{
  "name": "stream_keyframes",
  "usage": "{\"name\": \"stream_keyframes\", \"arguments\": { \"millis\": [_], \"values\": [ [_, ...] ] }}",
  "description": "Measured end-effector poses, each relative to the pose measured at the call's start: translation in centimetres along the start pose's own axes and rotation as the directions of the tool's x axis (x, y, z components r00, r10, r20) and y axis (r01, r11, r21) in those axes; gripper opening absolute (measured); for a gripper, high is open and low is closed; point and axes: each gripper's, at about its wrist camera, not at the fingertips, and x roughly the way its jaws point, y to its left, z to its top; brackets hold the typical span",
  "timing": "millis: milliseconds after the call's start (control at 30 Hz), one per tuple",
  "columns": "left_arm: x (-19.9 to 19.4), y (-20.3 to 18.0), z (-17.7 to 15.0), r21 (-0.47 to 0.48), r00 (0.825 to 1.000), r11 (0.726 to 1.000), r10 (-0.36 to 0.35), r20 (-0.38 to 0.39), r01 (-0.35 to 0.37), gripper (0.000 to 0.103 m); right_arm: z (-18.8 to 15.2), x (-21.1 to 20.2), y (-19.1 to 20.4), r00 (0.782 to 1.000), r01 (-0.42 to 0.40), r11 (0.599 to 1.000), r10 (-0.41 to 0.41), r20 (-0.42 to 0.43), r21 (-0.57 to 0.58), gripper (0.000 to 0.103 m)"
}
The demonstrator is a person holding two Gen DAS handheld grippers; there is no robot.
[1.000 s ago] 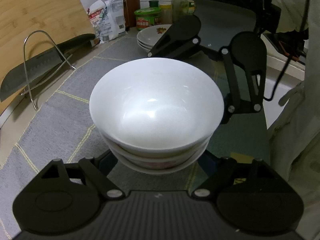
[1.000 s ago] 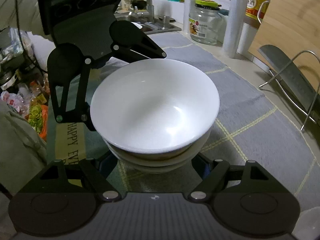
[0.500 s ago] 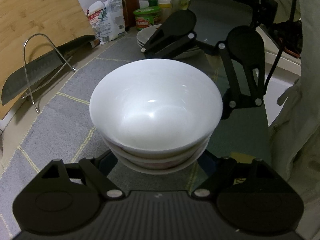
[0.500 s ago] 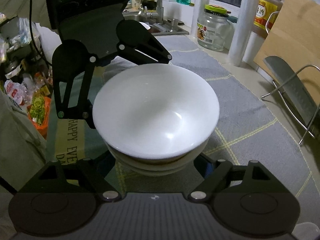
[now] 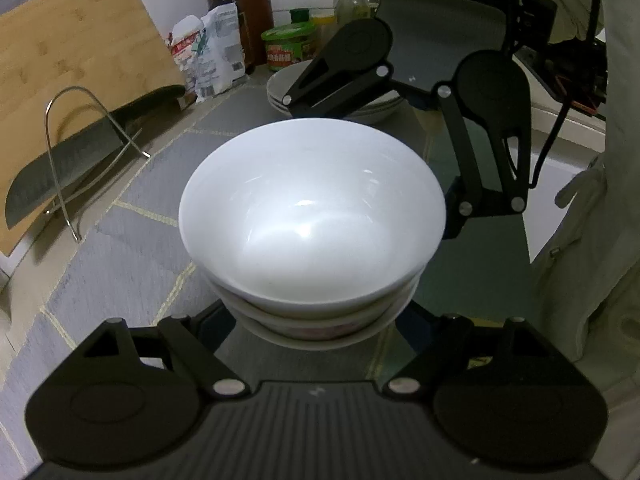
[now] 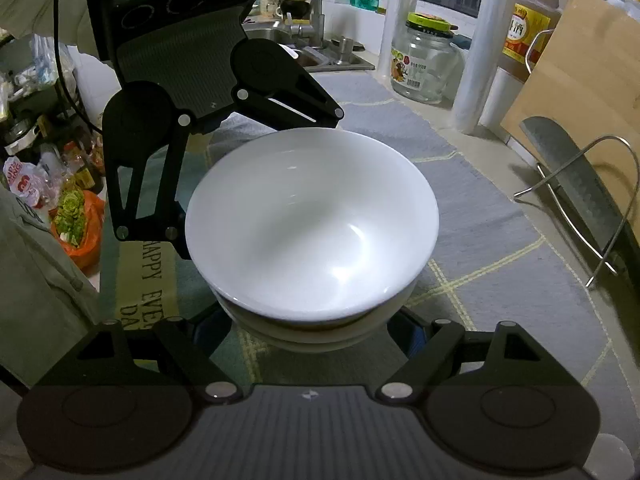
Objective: Organize plates and bowls
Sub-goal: 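Carry the bowl stack with both grippers over the white plate stack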
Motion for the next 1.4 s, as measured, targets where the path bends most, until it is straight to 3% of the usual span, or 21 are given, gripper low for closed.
{"name": "stream_keyframes", "arguments": {
  "millis": [367, 667, 1067, 1400],
  "values": [
    [-0.3, -1.3, 2.6, 0.014, 0.999, 1.0, 0.026, 0.024, -0.027, 0.086, -0.6, -3.0, 0.2, 1.0, 0.028, 0.999, -0.028, 0.0, -0.03, 0.088],
    [0.9, -2.9, 6.7, 0.042, 0.998, 0.998, 0.045, 0.049, -0.047, 0.086, -3.1, -7.3, -0.7, 0.998, 0.064, 0.997, -0.064, 0.002, -0.044, 0.088],
    [5.5, -3.8, 14.0, 0.111, 0.995, 0.993, 0.02, 0.098, -0.031, 0.086, -8.4, -13.4, -4.2, 0.99, 0.142, 0.99, -0.143, -0.008, -0.021, 0.088],
    [9.6, -3.5, 17.7, 0.158, 0.994, 0.987, -0.023, 0.109, 0.006, 0.086, -11.6, -15.5, -6.8, 0.982, 0.188, 0.982, -0.187, -0.035, 0.022, 0.088]
  ]
}}
